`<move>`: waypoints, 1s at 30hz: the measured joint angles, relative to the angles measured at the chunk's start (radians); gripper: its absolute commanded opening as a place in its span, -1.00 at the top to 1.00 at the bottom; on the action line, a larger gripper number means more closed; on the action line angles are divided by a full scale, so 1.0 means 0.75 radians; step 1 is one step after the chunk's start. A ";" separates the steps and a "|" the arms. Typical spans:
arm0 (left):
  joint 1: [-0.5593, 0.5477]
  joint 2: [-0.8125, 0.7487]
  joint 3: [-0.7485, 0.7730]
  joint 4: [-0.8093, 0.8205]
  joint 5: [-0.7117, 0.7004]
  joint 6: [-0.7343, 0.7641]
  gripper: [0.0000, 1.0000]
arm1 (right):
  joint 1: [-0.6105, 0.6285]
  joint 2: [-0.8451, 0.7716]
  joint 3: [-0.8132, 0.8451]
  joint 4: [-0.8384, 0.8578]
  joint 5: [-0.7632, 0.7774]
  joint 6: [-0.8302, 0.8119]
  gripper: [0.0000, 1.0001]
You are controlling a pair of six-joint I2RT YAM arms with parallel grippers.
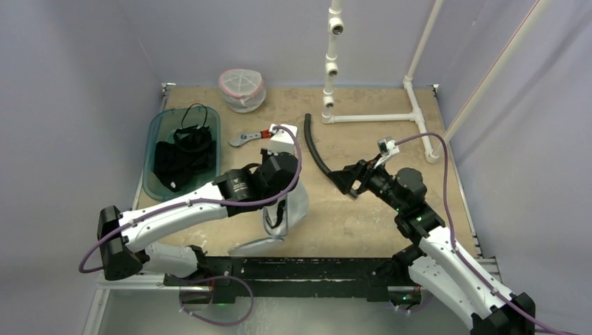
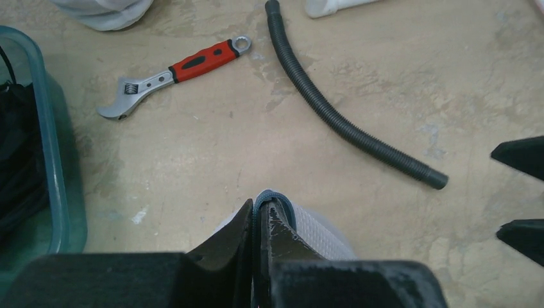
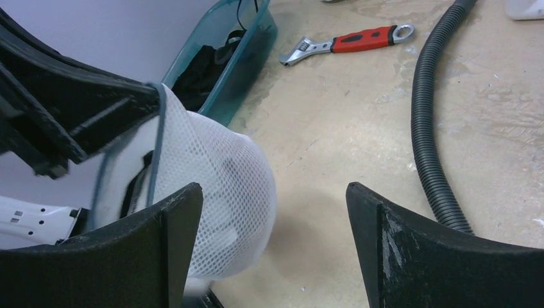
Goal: Unzip the laundry bag and remove the bra
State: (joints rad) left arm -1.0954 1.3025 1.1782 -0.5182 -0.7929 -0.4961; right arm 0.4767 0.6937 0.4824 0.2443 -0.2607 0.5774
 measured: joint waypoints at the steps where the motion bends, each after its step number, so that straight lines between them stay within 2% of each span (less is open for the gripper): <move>1: 0.000 -0.015 0.007 -0.007 0.000 -0.026 1.00 | 0.000 -0.002 0.000 -0.002 -0.004 -0.003 -0.69; 6: 0.000 -0.070 0.127 -0.061 0.001 -0.191 1.00 | 0.000 -0.030 -0.004 -0.008 -0.031 -0.014 -0.70; 9: 0.000 -0.097 0.199 -0.070 -0.002 -0.367 1.00 | 0.000 -0.068 -0.040 -0.010 -0.038 -0.013 -0.71; 12: 0.001 -0.137 0.170 -0.052 -0.010 -0.550 1.00 | 0.000 -0.121 -0.081 -0.048 -0.040 -0.013 -0.72; 15: 0.012 -0.192 0.008 -0.008 -0.027 -0.747 1.00 | 0.000 -0.184 -0.087 -0.102 -0.039 -0.013 -0.72; 21: 0.081 -0.253 -0.538 0.118 0.014 -1.097 1.00 | 0.000 -0.235 -0.095 -0.137 -0.035 -0.027 -0.69; 23: 0.082 -0.260 -0.652 0.128 0.033 -1.175 1.00 | 0.000 -0.230 -0.119 -0.133 -0.036 -0.025 -0.68; 30: 0.081 -0.415 -0.759 0.154 0.039 -1.312 1.00 | 0.002 -0.068 -0.208 -0.077 -0.071 -0.012 -0.60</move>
State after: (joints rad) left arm -1.0344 0.9913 0.6090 -0.4026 -0.7639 -1.4803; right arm 0.4782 0.6430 0.3267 0.1864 -0.3141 0.5686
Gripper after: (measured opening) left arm 0.010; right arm 0.810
